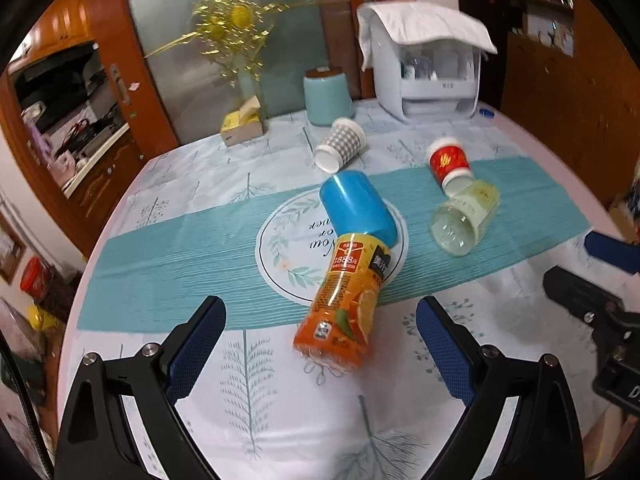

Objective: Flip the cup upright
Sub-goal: 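Move the left tool toward the lying orange juice bottle and close on it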

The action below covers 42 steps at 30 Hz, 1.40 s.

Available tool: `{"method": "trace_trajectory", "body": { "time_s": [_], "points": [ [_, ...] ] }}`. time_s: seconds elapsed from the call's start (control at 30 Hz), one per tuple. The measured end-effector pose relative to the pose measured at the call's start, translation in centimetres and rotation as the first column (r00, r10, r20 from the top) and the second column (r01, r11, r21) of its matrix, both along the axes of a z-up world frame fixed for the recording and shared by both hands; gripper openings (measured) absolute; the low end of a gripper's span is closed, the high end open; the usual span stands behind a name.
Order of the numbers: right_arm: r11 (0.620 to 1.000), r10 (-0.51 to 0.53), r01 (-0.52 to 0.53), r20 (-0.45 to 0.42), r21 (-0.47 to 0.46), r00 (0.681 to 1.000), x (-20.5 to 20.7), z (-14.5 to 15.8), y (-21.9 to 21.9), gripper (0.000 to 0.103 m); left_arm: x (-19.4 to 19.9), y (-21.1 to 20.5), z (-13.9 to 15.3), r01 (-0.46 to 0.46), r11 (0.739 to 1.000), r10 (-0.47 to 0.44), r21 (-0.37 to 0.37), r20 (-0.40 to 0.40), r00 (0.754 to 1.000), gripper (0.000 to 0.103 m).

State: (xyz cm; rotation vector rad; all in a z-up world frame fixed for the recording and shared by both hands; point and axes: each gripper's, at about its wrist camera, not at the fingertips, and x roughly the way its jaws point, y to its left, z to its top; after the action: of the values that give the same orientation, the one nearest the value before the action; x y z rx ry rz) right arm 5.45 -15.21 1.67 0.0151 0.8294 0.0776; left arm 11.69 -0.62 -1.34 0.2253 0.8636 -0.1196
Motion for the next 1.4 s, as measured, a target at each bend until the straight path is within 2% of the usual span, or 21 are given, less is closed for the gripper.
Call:
{"method": "trace_trajectory", "body": {
  "time_s": [0.13, 0.17, 0.27, 0.37, 0.9, 1.2, 1.4],
  "points": [
    [1.0, -0.021, 0.021, -0.032, 0.006, 0.999, 1.5, -1.5, -0.5, 0.068, 2.3, -0.4, -2.3, 0.05, 0.998, -0.048, 0.023, -0.101, 0.994, 0.095],
    [0.999, -0.032, 0.032, -0.047, 0.009, 0.998, 2.0, -2.0, -0.7, 0.068, 3.2, -0.4, -3.1, 0.069, 0.998, -0.066, 0.013, -0.145, 0.987, 0.095],
    [0.998, -0.053, 0.055, -0.083, 0.014, 0.995, 2.9, -3.2, -1.2, 0.068, 4.8, -0.3, -4.6, 0.091, 0.995, -0.095, -0.03, -0.208, 0.973, 0.095],
    [0.998, -0.06, 0.062, -0.108, 0.016, 0.992, 3.6, -4.1, -1.5, 0.068, 6.0, 0.1, -5.5, 0.082, 0.996, -0.091, -0.045, -0.246, 0.965, 0.095],
    [0.991, -0.067, 0.089, -0.203, 0.101, 0.977, 5.6, -6.6, -1.8, 0.068, 9.5, -0.1, -8.1, 0.089, 0.993, -0.112, -0.08, -0.357, 0.927, 0.095],
    [0.988, -0.067, 0.095, -0.22, 0.119, 0.973, 5.7, -7.1, -1.9, 0.068, 9.9, -0.9, -8.9, 0.096, 0.994, -0.109, -0.053, -0.376, 0.92, 0.094],
    [0.986, -0.071, 0.102, -0.229, 0.128, 0.971, 5.5, -7.5, -2.2, 0.068, 10.2, -1.5, -8.9, 0.107, 0.993, -0.12, -0.056, -0.388, 0.914, 0.077]
  ]
}}
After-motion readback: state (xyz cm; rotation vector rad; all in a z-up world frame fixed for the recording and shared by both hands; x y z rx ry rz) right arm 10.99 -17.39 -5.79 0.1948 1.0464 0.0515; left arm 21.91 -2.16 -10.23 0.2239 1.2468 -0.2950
